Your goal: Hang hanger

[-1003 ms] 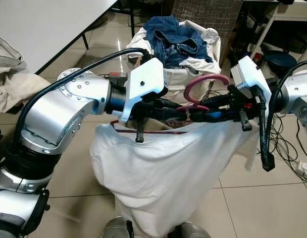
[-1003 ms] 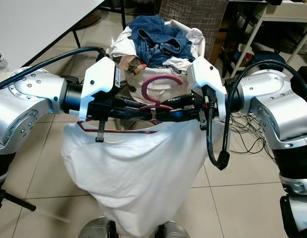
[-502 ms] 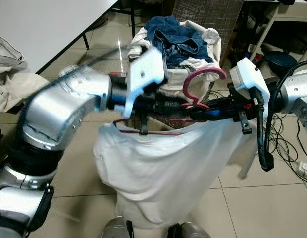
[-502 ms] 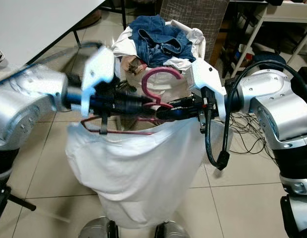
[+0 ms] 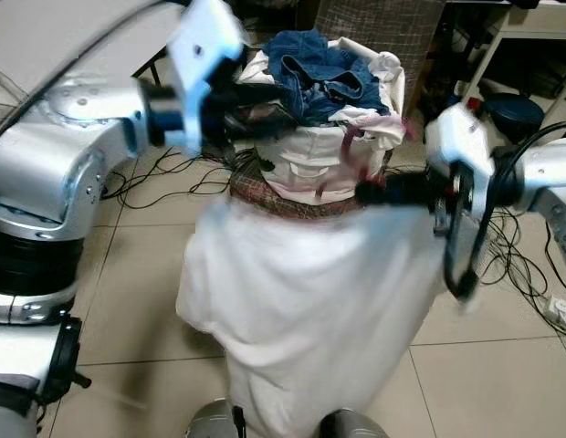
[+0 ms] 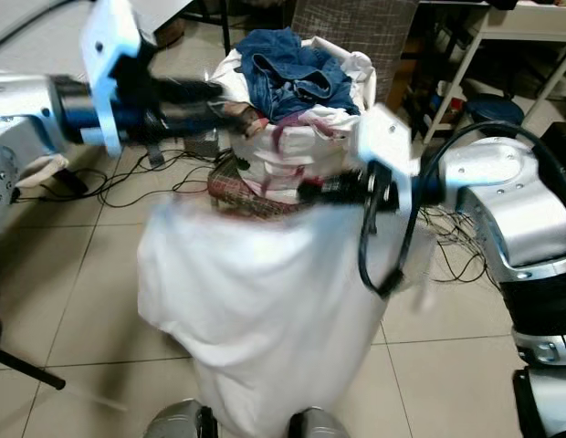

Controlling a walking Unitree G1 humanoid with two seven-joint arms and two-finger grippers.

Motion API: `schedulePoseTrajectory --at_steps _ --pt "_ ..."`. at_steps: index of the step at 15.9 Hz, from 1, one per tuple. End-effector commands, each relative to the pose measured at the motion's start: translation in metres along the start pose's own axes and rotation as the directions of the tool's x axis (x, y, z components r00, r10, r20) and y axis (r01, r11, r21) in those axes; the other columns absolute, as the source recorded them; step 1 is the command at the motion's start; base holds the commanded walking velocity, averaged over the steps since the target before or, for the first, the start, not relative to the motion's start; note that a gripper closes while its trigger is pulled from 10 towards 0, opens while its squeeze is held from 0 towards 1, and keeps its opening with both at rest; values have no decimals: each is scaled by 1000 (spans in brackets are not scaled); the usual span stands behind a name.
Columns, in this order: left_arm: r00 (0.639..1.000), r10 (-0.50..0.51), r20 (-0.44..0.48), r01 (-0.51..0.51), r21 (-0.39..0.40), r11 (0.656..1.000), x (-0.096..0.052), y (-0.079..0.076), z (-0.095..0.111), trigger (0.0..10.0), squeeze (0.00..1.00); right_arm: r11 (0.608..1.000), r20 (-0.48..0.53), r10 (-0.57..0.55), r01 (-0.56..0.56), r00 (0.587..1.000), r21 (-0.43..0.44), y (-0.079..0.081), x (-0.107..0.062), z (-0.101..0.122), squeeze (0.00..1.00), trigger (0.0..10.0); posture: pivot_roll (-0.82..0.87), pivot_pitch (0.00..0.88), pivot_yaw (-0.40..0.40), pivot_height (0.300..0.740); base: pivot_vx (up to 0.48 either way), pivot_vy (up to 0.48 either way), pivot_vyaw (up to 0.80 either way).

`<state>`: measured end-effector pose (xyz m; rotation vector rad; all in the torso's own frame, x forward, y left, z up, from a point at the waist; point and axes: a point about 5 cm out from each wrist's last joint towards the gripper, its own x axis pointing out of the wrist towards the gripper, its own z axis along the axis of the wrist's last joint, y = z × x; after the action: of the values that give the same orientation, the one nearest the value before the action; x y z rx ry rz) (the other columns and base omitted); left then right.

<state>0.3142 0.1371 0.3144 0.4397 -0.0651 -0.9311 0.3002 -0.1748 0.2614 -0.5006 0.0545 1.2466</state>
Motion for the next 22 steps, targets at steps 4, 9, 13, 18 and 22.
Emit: schedulePoseTrajectory --at_steps 4,9,13,18,22 --pt "934 338 -115 -353 -164 921 5 -21 -29 10000 0 970 118 -234 240 965 -37 -7 -1 12 0 0 -68 74 -16 740 0 0 0" --pt "870 491 41 -453 -324 831 9 -39 -9 10000 1000 921 106 -387 390 916 -9 -18 1 9 0 0 -72 81 -25 740 0 0 0" --pt "781 624 19 -591 -299 749 -1 -32 -10 10000 31 904 129 -426 428 896 9 -22 3 12 0 0 -67 75 -29 740 0 0 0" --pt "821 559 -117 -549 -429 718 27 -55 -38 10000 0 900 180 -435 434 882 50 -20 3 21 0 0 -80 67 -28 740 0 0 0" --pt "842 526 -115 -492 -563 664 37 -62 -38 10000 0 918 173 -395 394 902 43 -14 3 24 0 0 -89 70 -25 740 0 0 0"
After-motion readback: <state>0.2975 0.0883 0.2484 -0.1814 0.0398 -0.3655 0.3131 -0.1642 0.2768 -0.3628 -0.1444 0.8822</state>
